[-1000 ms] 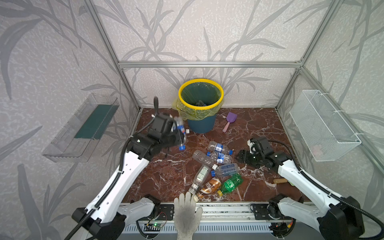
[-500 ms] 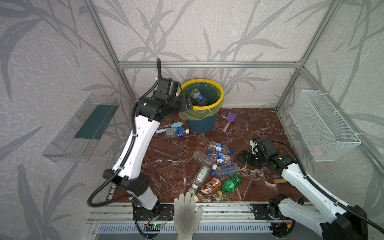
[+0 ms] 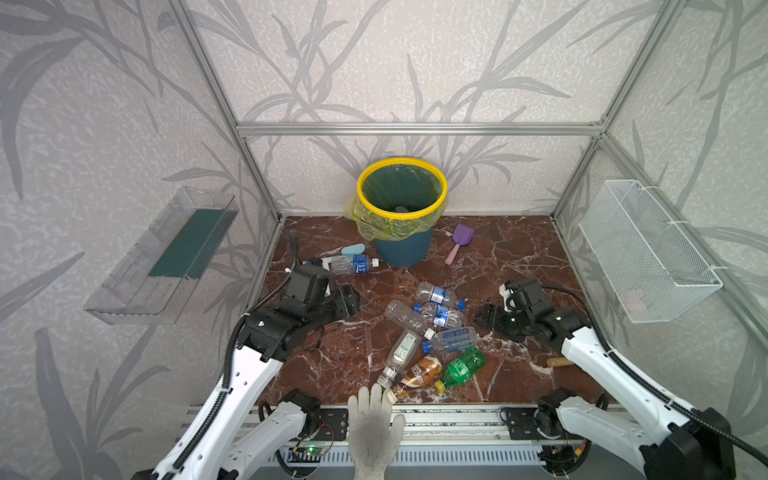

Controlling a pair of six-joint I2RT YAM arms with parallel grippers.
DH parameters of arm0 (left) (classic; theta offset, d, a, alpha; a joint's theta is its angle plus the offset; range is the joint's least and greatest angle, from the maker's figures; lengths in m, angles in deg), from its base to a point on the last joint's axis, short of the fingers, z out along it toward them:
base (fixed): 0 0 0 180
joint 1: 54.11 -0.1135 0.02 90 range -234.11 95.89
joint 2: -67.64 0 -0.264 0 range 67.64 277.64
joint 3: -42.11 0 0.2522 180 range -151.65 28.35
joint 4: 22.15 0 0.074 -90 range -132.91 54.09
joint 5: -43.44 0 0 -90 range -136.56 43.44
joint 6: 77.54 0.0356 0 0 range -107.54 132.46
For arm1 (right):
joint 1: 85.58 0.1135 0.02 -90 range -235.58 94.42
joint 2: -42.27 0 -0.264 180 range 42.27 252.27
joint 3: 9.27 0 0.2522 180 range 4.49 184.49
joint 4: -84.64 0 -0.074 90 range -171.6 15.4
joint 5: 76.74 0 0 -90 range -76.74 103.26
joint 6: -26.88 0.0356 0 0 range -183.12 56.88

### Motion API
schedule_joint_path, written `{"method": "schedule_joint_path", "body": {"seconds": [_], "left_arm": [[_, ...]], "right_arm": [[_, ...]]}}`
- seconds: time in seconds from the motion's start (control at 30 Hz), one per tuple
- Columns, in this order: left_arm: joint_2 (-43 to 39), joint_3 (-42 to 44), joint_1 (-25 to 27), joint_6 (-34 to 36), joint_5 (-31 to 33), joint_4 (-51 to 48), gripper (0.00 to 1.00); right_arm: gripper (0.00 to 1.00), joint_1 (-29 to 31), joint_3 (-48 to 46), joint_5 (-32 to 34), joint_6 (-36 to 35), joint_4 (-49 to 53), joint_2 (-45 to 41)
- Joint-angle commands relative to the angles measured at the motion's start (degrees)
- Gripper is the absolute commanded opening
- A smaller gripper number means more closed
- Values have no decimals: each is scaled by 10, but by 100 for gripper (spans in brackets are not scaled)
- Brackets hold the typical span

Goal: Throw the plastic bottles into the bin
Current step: 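Return the left gripper over the bottle pile, then lower the right gripper onto the green bottle and grasp it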

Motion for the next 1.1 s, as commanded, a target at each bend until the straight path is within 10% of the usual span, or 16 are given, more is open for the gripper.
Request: {"method": "schedule_joint_path", "body": {"seconds": [0.0, 1.07], "left_arm": [[-30, 23, -2, -26, -15, 26, 82], [-37, 123, -2, -64, -43, 74, 82]], "right_arm": [[80, 7, -4, -2, 11, -1, -2], [84, 257, -107, 105, 342, -27, -27]]}}
